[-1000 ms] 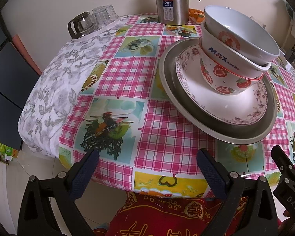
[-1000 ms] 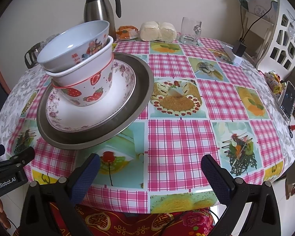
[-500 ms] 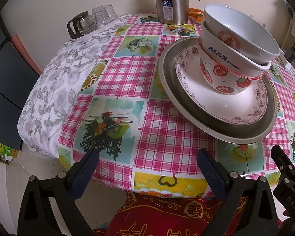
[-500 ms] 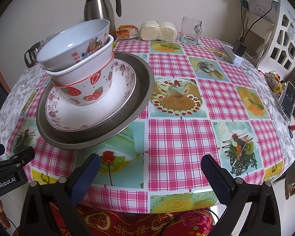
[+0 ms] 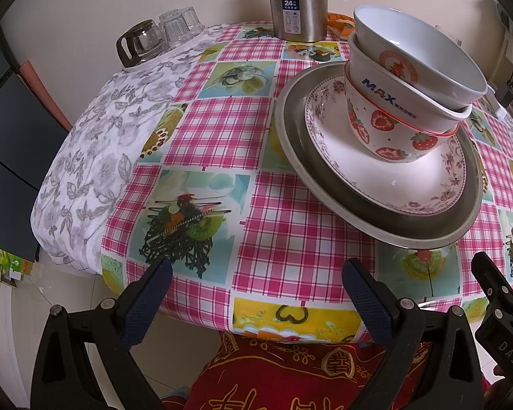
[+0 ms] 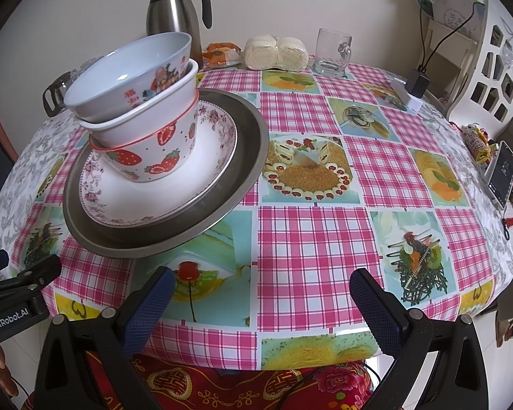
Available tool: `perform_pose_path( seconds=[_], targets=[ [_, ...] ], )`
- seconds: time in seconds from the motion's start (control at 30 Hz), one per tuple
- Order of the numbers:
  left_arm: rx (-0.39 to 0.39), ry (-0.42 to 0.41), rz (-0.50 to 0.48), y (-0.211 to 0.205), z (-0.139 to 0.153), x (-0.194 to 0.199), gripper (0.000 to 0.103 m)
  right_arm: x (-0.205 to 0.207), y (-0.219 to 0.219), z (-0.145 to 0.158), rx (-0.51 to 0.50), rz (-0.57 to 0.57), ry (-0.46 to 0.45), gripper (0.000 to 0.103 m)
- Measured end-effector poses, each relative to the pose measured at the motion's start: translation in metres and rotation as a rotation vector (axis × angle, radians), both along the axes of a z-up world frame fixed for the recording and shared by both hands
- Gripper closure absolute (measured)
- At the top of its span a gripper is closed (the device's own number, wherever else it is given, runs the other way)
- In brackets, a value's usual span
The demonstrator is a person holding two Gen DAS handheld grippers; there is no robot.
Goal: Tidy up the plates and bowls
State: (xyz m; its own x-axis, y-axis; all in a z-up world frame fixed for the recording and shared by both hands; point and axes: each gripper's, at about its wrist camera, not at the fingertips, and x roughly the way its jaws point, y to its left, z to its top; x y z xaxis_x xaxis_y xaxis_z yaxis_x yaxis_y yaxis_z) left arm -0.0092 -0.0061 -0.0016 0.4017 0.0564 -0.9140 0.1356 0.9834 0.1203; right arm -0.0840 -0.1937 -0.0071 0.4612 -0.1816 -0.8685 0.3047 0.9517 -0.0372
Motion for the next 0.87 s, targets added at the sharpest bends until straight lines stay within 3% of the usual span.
perform_pose_path(
  seconds=[0.87],
  targets=[
    [-0.033, -0.030, 0.010, 0.003, 0.009, 0.000, 0.004, 0.000, 0.000, 0.000, 0.000, 0.000, 0.001, 0.000]
  ],
)
